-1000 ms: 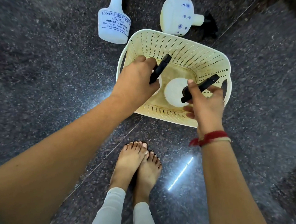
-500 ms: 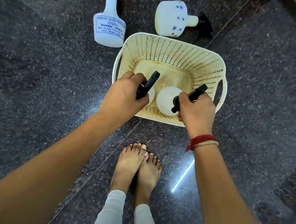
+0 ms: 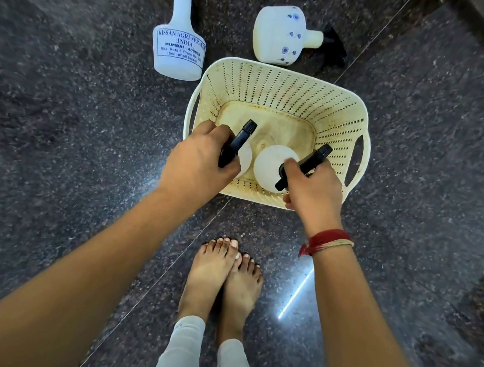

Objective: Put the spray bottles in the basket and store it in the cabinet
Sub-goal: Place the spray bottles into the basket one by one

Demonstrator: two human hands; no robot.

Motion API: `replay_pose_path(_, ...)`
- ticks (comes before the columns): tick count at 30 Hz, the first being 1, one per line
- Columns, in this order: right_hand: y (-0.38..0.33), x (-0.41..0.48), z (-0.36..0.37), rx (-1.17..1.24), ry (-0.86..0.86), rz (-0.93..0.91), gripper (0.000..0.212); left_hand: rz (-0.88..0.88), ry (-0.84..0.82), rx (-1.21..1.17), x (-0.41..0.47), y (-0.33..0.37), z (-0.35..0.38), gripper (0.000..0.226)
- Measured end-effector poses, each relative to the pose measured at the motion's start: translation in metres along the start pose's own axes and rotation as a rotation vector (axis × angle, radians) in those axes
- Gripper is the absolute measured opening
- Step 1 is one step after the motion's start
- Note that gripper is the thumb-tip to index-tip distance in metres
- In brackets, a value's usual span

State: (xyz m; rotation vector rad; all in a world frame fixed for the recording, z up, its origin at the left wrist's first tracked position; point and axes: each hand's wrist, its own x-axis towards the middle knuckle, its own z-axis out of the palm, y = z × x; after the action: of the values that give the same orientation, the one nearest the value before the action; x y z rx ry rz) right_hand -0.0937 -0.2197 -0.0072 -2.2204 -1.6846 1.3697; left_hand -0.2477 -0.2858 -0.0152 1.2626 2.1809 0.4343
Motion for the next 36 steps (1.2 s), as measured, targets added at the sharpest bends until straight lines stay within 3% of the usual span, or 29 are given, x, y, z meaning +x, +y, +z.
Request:
replay_pose_path(3,-0.001,-0.003,-0.011,-0.099,-0.075,0.046,0.058,-0.005,0.020,0.067,-0.003,0.003,-0.003,0.033)
replay_pose_path(7,-0.006,-0.007,-0.033,-0.205,0.031,0.014,0.083,0.069,0.209,0.074,-0.006,0.009,-0.015,0.072)
replay_pose_path(12,-0.025,-0.004,-0.049,-0.021,0.203,-0.214,0.061,0.076,0.272,-0.066,0.009,0.018,-0.025,0.068)
replay_pose_path(20,-0.095,0.103,-0.033,-0.106,0.121,-0.380,0.056,0.104,0.216,-0.041,0.070,0.014,-0.032,0.075)
replay_pose_path(24,-0.121,0.159,-0.011,-0.214,0.012,-0.393,0.080,0.160,0.218,-0.050,0.115,0.016,-0.034,0.074)
replay_pose_path(29,-0.134,0.209,0.020,-0.346,-0.189,-0.250,0.121,0.189,0.209,0.026,0.170,0.012,-0.031,0.067)
replay_pose_path(32,-0.133,0.226,0.036,-0.273,-0.213,-0.219,0.116,0.174,0.168,0.025,0.181,0.009,-0.021,0.061)
replay_pose_path(36,-0.133,0.234,0.049,-0.184,-0.120,-0.351,0.087,0.120,0.156,-0.040,0.184,0.002,-0.007,0.058)
